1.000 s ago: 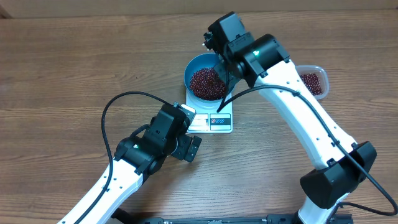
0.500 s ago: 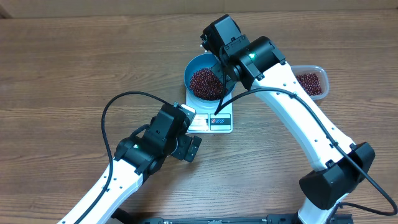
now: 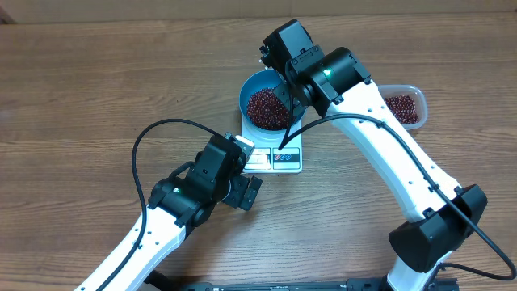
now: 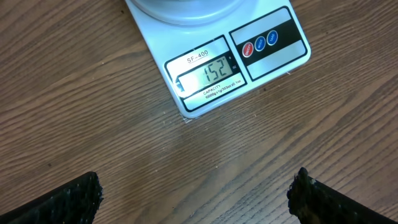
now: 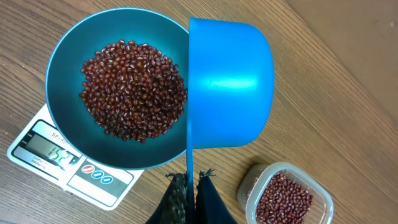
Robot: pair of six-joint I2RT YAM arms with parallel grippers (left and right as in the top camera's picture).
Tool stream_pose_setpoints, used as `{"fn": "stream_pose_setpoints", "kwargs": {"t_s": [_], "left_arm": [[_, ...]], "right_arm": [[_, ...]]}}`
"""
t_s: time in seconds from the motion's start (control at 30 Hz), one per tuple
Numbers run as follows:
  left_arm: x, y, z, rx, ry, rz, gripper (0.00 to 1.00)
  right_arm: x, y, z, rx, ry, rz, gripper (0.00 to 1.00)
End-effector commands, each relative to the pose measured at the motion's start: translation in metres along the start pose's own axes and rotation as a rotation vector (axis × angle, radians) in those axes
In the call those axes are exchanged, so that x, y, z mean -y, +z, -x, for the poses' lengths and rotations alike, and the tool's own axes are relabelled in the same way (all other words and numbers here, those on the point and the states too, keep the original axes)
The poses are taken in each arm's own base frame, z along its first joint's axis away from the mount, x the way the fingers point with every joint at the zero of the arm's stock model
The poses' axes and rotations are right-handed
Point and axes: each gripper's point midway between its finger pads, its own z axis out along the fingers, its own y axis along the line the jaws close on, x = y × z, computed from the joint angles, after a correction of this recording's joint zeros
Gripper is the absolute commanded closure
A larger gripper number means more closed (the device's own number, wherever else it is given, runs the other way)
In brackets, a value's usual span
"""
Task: Scoop item into bowl and weigh 150g on scale
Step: 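Tilt the scoop with the right gripper to pour beans into the bowl, then move the empty scoop right back to the bean tub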
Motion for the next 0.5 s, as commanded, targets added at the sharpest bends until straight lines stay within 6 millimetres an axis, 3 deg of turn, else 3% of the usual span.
{"fn": "stream_pose_setpoints", "kwargs": {"t_s": [0.0, 0.47], "left_arm": [[0.000, -0.004, 0.009, 0.020, 0.006, -0.007, 0.00], [0.000, -0.004, 0.009, 0.020, 0.006, -0.007, 0.00]], "right_arm": [[0.010, -0.014, 0.009, 0.051, 0.059, 0.000, 0.96], [0.059, -0.012, -0.012, 0.058, 0.260, 0.156, 0.96]]}}
